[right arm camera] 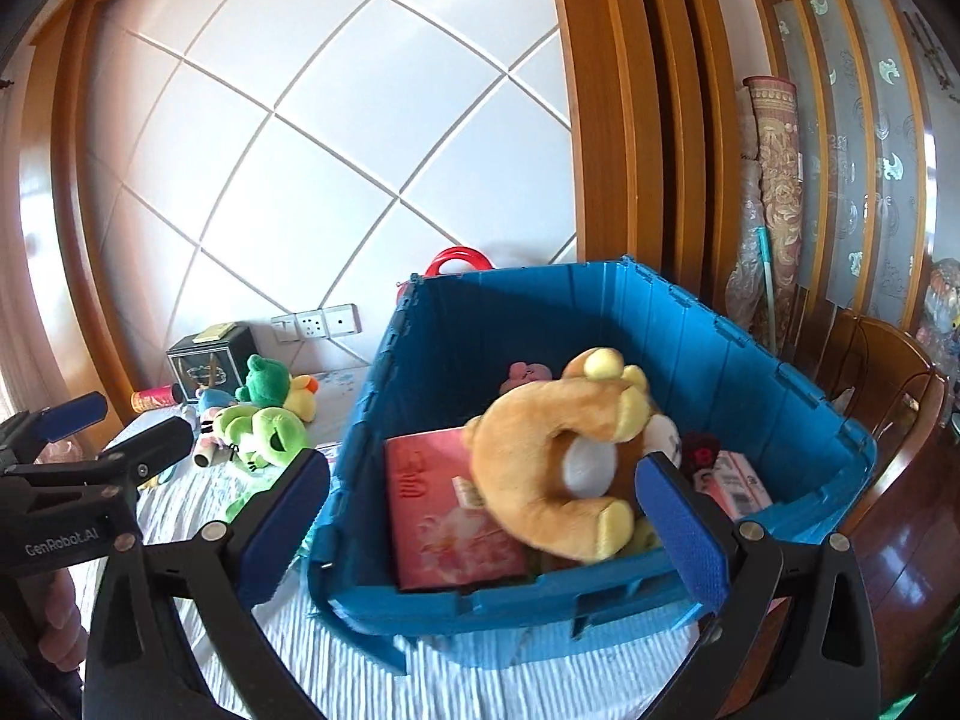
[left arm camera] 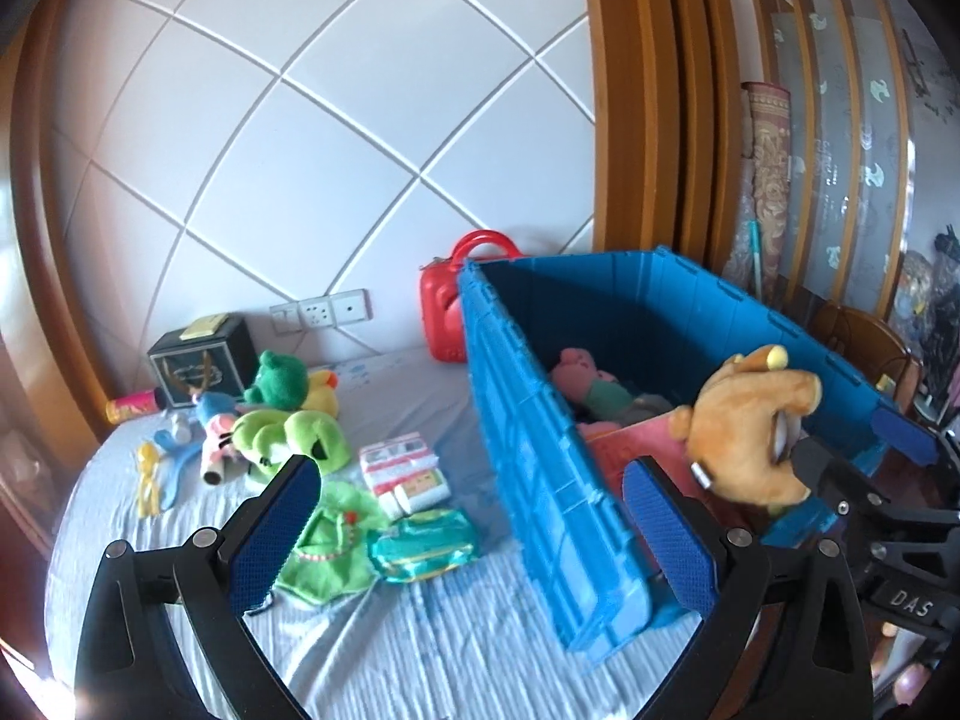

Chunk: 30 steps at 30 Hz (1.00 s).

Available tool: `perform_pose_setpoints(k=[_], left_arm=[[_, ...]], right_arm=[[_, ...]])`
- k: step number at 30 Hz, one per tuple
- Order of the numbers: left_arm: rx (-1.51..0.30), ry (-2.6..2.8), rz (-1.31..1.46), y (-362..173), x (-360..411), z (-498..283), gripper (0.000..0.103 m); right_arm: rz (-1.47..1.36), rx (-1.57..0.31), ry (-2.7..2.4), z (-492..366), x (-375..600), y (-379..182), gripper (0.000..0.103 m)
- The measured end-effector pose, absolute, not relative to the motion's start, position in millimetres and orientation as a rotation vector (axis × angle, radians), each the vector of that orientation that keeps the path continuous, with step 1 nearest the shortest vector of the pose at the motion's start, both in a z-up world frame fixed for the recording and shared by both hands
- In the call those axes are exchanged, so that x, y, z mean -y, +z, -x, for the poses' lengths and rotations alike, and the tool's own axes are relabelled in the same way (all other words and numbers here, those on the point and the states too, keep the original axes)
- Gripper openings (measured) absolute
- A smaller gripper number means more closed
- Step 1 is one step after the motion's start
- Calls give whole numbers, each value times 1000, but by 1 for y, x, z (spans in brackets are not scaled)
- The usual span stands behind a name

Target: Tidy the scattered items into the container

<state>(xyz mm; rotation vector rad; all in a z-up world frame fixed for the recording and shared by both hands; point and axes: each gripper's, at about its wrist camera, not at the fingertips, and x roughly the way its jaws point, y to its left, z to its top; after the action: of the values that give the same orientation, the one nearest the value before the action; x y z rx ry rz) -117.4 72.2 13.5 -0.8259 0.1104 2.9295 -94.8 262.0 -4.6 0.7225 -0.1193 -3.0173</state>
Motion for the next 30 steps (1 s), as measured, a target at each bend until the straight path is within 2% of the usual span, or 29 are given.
perform_pose_setpoints(k=[13,30], left_arm=[[-93,2961,891,-7,32,57,102],[9,3023,920,-15,79,1,102]], right_arm=[[-756,30,-3016,26,-155,-18,103],[-702,-12,-2973,-14,-116,-11,103]])
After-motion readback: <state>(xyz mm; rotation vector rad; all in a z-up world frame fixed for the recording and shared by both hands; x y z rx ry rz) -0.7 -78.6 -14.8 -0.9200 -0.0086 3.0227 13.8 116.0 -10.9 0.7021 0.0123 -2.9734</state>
